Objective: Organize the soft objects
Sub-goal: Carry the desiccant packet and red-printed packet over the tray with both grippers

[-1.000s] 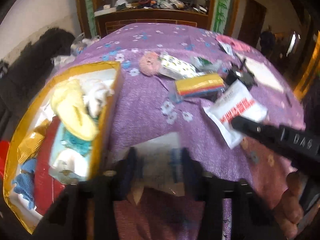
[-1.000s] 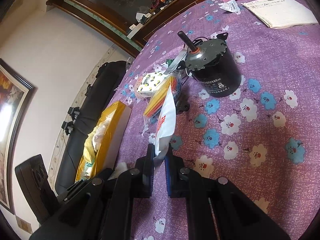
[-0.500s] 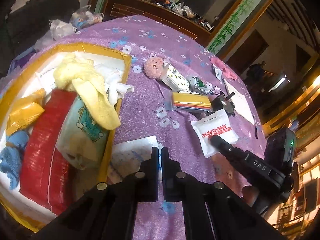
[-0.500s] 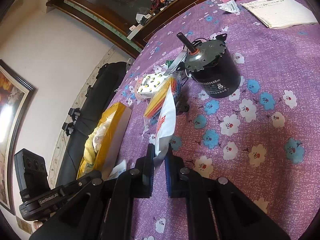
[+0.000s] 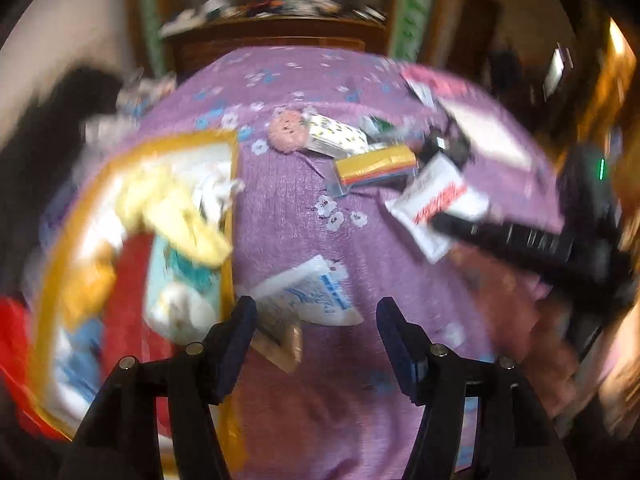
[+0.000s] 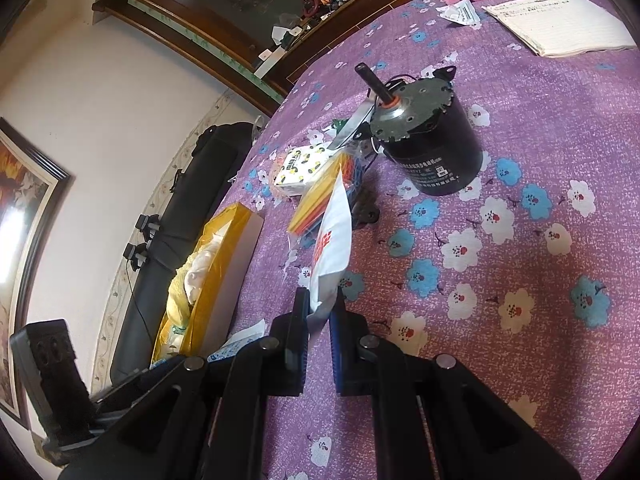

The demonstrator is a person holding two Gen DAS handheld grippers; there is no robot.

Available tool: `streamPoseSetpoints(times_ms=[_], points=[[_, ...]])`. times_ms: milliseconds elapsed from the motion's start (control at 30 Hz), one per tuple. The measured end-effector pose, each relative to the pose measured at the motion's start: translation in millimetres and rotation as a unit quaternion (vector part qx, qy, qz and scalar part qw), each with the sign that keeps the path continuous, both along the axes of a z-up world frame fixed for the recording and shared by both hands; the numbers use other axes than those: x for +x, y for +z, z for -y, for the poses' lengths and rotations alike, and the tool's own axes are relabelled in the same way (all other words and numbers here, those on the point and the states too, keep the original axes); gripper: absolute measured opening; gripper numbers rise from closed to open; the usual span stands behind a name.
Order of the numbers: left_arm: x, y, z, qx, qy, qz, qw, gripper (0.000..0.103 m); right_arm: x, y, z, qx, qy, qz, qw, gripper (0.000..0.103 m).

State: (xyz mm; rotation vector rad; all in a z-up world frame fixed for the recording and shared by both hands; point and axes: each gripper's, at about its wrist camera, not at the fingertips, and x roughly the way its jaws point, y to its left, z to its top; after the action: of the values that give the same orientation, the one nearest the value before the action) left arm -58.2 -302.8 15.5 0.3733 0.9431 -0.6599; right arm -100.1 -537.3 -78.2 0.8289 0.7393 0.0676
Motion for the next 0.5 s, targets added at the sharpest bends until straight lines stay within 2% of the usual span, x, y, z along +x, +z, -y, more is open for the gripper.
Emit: streamPoseSetpoints(times_ms=[33, 67, 167, 233, 300, 333, 367, 500], points=[[0, -3, 6, 0.032, -0.016, 0.011, 0.9993, 0.066, 0, 0, 0, 0.001, 0.0, 0.0, 1.0, 0.009], [1, -10, 16, 0.082, -0.048, 0.016, 0.9953, 0.066, 0, -1, 1, 0.002, 0.0, 0.0, 1.0, 0.009], [9, -24, 30, 0.14, -0.088, 0.013, 0.9861, 0.065, 0, -1, 1, 0.004, 0.0, -0.001, 1.0, 0.009], [14, -25, 36, 0.155, -0.095, 0.029, 0.9828, 0.064, 0, -1, 2, 0.004, -0.001, -0.001, 1.0, 0.009], [18, -31, 43, 0.168, -0.105, 0.03, 0.9798, 0.057, -1, -1, 3, 0.005, -0.003, 0.001, 1.0, 0.009], [21, -37, 44, 0.172, -0.103, 0.019, 0.9794, 0.039, -2, -1, 4, 0.007, -0.005, 0.001, 1.0, 0.009], [26, -44, 44, 0.175, -0.095, 0.004, 0.9799, 0.035, -3, -2, 5, 0.008, -0.006, 0.002, 1.0, 0.009], [29, -42, 41, 0.149, -0.081, 0.0, 0.9856, 0.031, -5, -3, 9, 0.02, -0.012, 0.005, 1.0, 0.009]])
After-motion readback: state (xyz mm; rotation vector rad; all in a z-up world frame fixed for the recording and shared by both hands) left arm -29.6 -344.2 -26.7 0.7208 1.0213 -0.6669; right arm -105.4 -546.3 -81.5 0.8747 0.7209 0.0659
